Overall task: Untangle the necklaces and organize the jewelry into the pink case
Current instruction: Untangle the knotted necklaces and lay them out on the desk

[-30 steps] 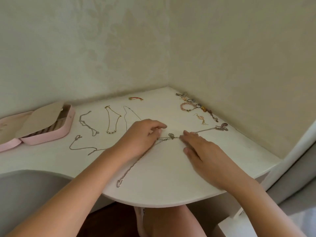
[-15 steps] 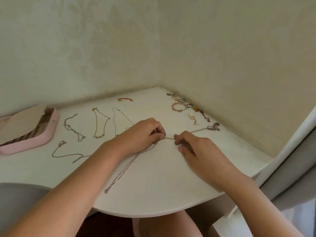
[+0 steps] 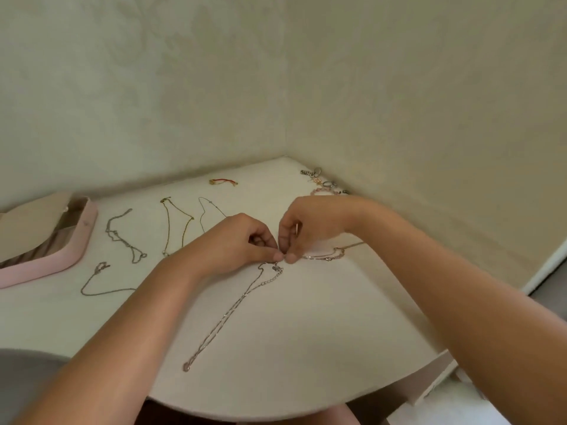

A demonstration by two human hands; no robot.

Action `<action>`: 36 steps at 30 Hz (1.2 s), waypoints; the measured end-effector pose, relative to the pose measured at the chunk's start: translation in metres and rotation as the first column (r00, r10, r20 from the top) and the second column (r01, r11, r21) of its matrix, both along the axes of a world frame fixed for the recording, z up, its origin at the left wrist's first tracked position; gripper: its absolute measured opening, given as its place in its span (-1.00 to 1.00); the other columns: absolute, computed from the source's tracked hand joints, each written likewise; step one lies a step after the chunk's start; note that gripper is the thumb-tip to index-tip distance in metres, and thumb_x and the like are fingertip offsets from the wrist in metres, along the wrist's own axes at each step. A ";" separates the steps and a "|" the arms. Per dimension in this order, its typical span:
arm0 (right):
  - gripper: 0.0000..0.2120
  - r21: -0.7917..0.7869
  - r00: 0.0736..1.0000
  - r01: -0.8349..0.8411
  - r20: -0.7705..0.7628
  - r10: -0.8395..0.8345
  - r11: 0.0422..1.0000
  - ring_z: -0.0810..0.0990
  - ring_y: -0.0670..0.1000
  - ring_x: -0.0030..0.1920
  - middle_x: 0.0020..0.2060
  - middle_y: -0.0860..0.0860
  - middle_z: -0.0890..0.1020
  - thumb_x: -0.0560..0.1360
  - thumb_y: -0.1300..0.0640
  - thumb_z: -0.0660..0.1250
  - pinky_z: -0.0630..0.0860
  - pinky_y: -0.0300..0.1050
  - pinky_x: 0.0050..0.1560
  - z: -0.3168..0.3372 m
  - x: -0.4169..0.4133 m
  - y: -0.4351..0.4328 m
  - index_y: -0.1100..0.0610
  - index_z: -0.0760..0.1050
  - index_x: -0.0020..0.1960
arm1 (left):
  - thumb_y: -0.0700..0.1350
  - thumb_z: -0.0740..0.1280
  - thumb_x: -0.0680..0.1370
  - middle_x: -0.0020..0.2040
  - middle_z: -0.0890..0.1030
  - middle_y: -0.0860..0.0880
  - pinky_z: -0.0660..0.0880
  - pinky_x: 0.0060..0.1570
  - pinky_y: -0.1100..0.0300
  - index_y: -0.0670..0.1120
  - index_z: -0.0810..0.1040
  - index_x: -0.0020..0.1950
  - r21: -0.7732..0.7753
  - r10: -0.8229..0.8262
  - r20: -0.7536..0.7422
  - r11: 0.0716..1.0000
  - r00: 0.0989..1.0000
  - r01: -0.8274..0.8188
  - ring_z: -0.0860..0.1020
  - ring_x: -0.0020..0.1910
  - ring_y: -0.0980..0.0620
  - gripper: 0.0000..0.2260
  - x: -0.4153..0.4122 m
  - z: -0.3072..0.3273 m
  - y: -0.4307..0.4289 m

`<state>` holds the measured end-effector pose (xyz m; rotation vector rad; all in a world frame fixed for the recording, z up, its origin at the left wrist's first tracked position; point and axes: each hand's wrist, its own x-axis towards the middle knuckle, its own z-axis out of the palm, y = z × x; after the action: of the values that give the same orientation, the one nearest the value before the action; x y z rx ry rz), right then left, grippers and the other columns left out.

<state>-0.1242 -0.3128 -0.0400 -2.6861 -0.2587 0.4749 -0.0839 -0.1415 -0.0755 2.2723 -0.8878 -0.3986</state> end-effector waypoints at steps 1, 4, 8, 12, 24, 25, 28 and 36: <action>-0.88 -0.002 0.999 -0.039 -0.025 0.039 0.999 0.48 -0.23 -0.30 -0.37 -0.21 0.56 0.34 0.05 0.54 0.35 -0.36 -0.21 0.002 0.007 0.002 -0.09 0.61 -0.20 | -0.01 0.51 0.41 -0.51 0.47 0.18 0.26 -0.45 0.41 -0.06 0.64 -0.19 0.011 0.004 0.001 1.000 1.000 -0.004 0.37 -0.50 0.24 -0.86 0.000 0.000 0.001; -0.86 0.010 0.986 -0.131 -0.107 0.132 0.991 0.47 -0.28 -0.38 -0.46 -0.24 0.57 0.37 0.12 0.52 0.32 -0.47 -0.30 0.005 0.022 0.004 -0.08 0.60 -0.25 | 0.01 0.50 0.42 -0.53 0.43 0.20 0.24 -0.46 0.41 -0.07 0.62 -0.21 0.034 0.007 -0.002 0.999 1.000 -0.007 0.36 -0.49 0.23 -0.83 0.001 0.002 0.002; -0.93 0.002 0.975 -0.200 -0.098 0.199 0.980 0.42 -0.27 -0.44 -0.51 -0.24 0.51 0.43 0.14 0.47 0.29 -0.49 -0.37 0.000 0.029 -0.001 0.01 0.60 -0.19 | 0.01 0.52 0.39 -0.48 0.49 0.19 0.30 -0.42 0.42 -0.03 0.62 -0.22 0.030 0.015 0.034 0.999 0.999 -0.016 0.40 -0.46 0.24 -0.85 0.000 0.000 0.004; -0.91 0.148 0.972 -0.215 -0.068 0.227 0.965 0.41 -0.26 -0.41 -0.47 -0.26 0.50 0.49 0.19 0.41 0.31 -0.47 -0.31 -0.004 0.025 -0.016 0.05 0.53 -0.15 | -0.03 0.54 0.38 -0.41 0.57 0.16 0.34 -0.38 0.44 0.02 0.63 -0.20 -0.005 0.027 0.024 1.000 0.999 -0.027 0.43 -0.43 0.27 -0.88 -0.001 0.000 0.004; -0.91 0.599 0.944 -0.054 -0.231 0.237 0.799 0.56 0.03 -0.27 -0.29 0.09 0.57 0.58 0.34 0.19 0.54 -0.20 -0.13 -0.007 0.023 -0.031 0.22 0.36 -0.09 | 0.02 0.49 0.43 -0.29 0.60 0.13 0.40 -0.28 0.40 0.06 0.62 -0.18 -0.031 0.073 0.067 0.997 0.995 -0.071 0.48 -0.34 0.27 -0.91 0.003 -0.002 0.009; -0.92 0.604 0.955 -0.002 -0.235 0.181 0.797 0.50 0.01 -0.33 -0.34 0.08 0.51 0.59 0.32 0.20 0.54 -0.20 -0.18 -0.007 0.024 -0.032 0.21 0.37 -0.08 | -0.03 0.50 0.42 -0.29 0.62 0.11 0.42 -0.26 0.41 0.05 0.62 -0.18 -0.092 0.112 0.044 0.990 0.993 -0.108 0.51 -0.33 0.27 -0.92 0.004 -0.001 0.009; -0.96 0.554 0.987 0.069 -0.162 0.025 0.830 0.29 -0.10 -0.46 -0.45 -0.05 0.39 0.58 0.25 0.25 0.41 -0.26 -0.37 -0.004 0.027 -0.037 0.17 0.45 -0.05 | -0.14 0.53 0.40 -0.25 0.68 0.06 0.50 -0.15 0.36 0.02 0.64 -0.13 -0.239 0.177 -0.010 0.955 0.984 -0.174 0.61 -0.25 0.18 -0.88 0.005 0.002 0.010; -0.83 0.394 0.998 -0.029 0.065 0.004 0.919 0.36 -0.21 -0.46 -0.30 -0.12 0.52 0.42 0.12 0.48 0.32 -0.36 -0.37 0.004 0.021 -0.034 -0.02 0.66 0.02 | -0.19 0.47 0.45 -0.18 0.68 0.04 0.44 -0.17 0.48 0.01 0.66 -0.10 -0.494 0.280 0.021 0.838 0.960 -0.234 0.60 -0.20 0.21 -0.90 0.003 0.011 0.010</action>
<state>-0.1036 -0.3465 -0.0361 -2.3056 -0.3541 0.3038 -0.0810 -0.1316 -0.0644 1.9064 -0.6228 0.0559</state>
